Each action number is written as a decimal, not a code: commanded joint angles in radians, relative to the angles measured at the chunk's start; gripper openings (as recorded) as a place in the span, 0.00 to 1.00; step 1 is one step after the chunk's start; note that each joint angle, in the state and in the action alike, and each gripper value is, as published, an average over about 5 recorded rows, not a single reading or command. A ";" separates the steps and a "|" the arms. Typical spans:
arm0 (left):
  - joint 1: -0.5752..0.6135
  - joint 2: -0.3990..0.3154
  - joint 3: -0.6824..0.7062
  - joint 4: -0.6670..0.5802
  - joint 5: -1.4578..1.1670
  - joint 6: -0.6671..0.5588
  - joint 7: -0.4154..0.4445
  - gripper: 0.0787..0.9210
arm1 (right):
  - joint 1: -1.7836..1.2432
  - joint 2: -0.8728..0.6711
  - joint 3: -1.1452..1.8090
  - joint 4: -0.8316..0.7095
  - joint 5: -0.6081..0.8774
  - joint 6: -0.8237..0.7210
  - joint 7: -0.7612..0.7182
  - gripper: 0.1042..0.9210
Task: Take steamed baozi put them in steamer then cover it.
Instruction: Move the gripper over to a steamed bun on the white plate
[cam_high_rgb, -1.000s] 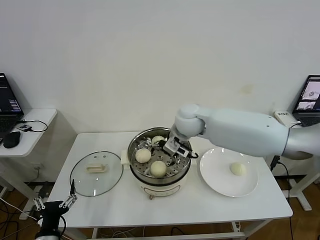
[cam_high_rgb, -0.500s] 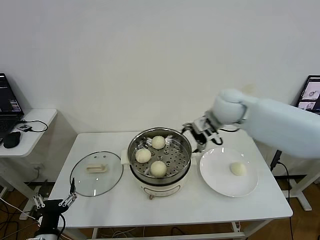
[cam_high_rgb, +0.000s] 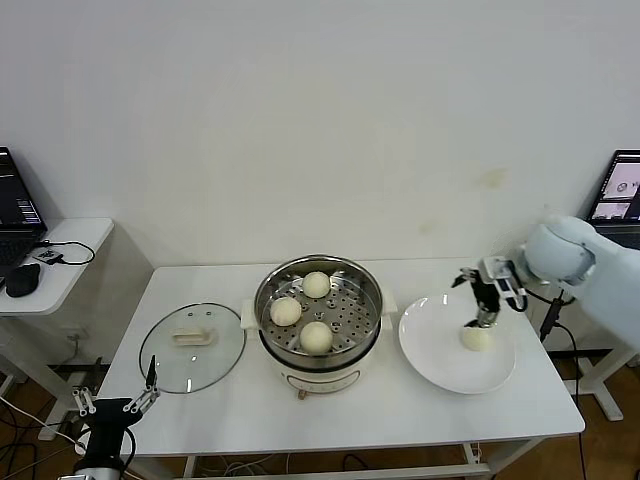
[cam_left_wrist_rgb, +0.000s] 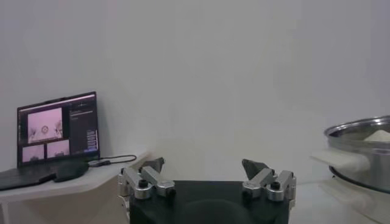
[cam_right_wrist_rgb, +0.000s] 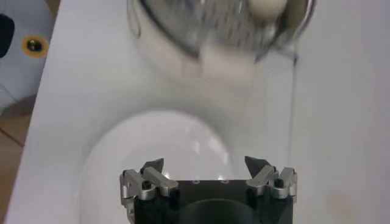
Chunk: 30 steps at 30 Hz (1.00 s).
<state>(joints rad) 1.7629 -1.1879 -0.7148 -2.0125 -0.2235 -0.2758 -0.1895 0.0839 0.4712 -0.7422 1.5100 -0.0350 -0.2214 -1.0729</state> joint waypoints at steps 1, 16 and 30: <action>0.006 -0.008 0.007 -0.005 0.005 0.001 0.000 0.88 | -0.251 -0.042 0.209 -0.106 -0.146 0.018 -0.011 0.88; 0.030 -0.010 -0.025 -0.020 0.004 0.001 0.000 0.88 | -0.388 0.192 0.372 -0.347 -0.292 0.057 0.014 0.88; 0.027 -0.020 -0.034 -0.008 0.005 0.001 0.000 0.88 | -0.356 0.326 0.368 -0.497 -0.359 0.072 0.026 0.88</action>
<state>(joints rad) 1.7921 -1.2070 -0.7467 -2.0249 -0.2188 -0.2747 -0.1899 -0.2491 0.7056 -0.4061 1.1236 -0.3388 -0.1572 -1.0502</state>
